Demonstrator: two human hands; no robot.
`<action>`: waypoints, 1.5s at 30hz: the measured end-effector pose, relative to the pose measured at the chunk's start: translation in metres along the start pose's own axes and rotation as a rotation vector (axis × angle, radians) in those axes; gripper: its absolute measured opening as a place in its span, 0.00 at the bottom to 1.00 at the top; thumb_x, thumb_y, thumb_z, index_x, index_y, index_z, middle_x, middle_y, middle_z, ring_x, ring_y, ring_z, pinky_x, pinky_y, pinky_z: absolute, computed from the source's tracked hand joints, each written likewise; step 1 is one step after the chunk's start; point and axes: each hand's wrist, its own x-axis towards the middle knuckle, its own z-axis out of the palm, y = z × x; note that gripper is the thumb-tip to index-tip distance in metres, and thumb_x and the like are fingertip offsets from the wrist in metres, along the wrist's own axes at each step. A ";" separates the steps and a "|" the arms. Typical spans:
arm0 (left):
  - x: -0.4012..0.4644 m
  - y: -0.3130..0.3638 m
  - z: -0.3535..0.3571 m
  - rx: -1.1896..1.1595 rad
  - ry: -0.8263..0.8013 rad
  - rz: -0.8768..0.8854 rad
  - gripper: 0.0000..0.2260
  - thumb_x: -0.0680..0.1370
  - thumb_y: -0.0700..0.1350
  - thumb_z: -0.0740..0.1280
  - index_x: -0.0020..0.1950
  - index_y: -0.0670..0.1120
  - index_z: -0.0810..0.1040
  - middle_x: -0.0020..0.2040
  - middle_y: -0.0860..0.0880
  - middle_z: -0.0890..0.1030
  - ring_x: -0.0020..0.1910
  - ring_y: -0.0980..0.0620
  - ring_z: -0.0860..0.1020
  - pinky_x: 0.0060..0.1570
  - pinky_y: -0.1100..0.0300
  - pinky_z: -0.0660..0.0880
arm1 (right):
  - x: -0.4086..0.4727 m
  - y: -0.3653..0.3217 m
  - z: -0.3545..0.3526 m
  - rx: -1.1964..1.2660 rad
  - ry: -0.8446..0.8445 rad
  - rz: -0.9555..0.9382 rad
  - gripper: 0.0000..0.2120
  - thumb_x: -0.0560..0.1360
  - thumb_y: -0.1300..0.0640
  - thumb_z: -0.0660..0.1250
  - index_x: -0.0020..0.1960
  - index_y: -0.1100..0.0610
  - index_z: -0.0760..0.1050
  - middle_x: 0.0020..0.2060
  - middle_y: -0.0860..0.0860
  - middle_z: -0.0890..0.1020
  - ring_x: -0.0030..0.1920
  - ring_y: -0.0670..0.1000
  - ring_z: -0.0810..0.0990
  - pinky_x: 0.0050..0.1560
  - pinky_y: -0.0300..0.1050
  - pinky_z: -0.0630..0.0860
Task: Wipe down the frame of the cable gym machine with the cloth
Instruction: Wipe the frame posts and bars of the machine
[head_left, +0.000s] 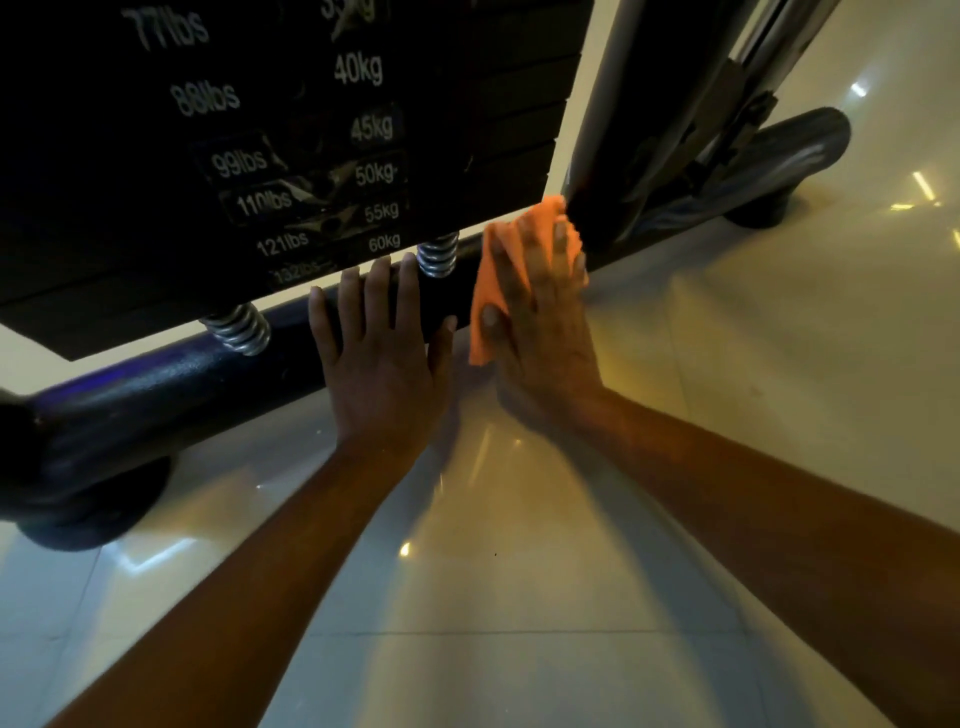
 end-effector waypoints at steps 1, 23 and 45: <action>-0.001 0.001 0.001 0.001 0.006 -0.003 0.30 0.89 0.60 0.56 0.85 0.44 0.62 0.82 0.41 0.66 0.84 0.38 0.60 0.83 0.36 0.48 | -0.001 -0.002 0.000 -0.021 -0.032 -0.079 0.31 0.90 0.45 0.53 0.88 0.58 0.54 0.88 0.60 0.51 0.87 0.66 0.43 0.84 0.72 0.46; -0.007 0.006 0.008 0.025 0.021 -0.037 0.29 0.89 0.58 0.56 0.86 0.45 0.60 0.85 0.43 0.63 0.86 0.39 0.56 0.83 0.33 0.46 | 0.018 0.003 -0.019 0.023 -0.059 -0.009 0.27 0.91 0.48 0.54 0.88 0.52 0.57 0.88 0.56 0.53 0.88 0.65 0.44 0.84 0.71 0.49; 0.003 0.130 -0.070 -0.313 -0.264 0.195 0.26 0.87 0.57 0.62 0.83 0.47 0.68 0.79 0.44 0.73 0.78 0.42 0.71 0.77 0.43 0.67 | -0.060 0.063 -0.220 0.258 -0.143 0.217 0.24 0.87 0.45 0.65 0.82 0.47 0.72 0.82 0.49 0.71 0.81 0.54 0.69 0.76 0.53 0.73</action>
